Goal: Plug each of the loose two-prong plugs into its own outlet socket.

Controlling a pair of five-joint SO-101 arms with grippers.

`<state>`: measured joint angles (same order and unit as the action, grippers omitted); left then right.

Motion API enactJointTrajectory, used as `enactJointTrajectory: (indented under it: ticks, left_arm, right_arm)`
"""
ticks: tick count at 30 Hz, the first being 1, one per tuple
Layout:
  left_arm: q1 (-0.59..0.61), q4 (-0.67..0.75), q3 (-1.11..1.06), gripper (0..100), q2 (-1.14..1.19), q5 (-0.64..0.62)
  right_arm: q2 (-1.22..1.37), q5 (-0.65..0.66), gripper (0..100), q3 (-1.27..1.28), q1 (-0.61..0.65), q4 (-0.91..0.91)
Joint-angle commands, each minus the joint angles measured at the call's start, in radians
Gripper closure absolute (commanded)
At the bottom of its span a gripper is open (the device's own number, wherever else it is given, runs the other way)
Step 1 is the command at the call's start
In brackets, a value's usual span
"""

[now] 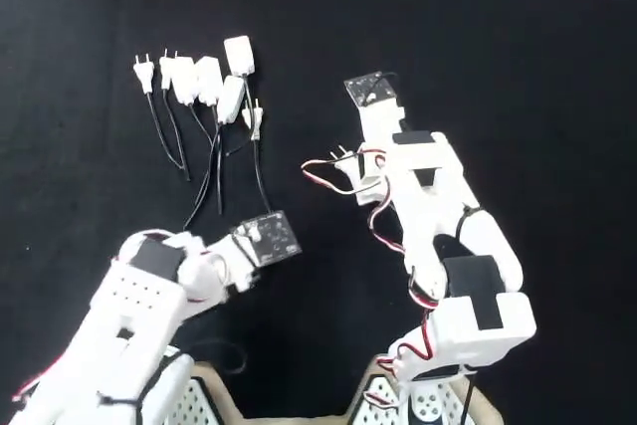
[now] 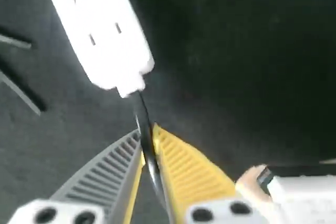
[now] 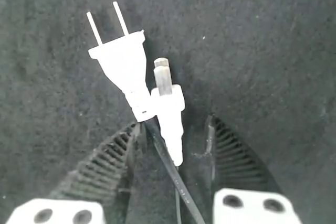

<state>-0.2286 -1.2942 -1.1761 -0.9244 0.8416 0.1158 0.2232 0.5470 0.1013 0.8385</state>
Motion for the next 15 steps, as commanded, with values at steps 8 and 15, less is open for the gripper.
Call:
enactJointTrajectory:
  ticks: [8, 15]
  left_arm:
    - [0.127, -0.112, -0.09, 96, -0.276, 0.272]
    - [0.133, -0.028, -0.179, 88, -0.301, 0.298]
  right_arm:
    - [-0.005, 0.002, 80.8, 0.002, -0.011, -0.017]
    - [-0.005, 0.002, 80.8, 0.002, -0.009, -0.017]
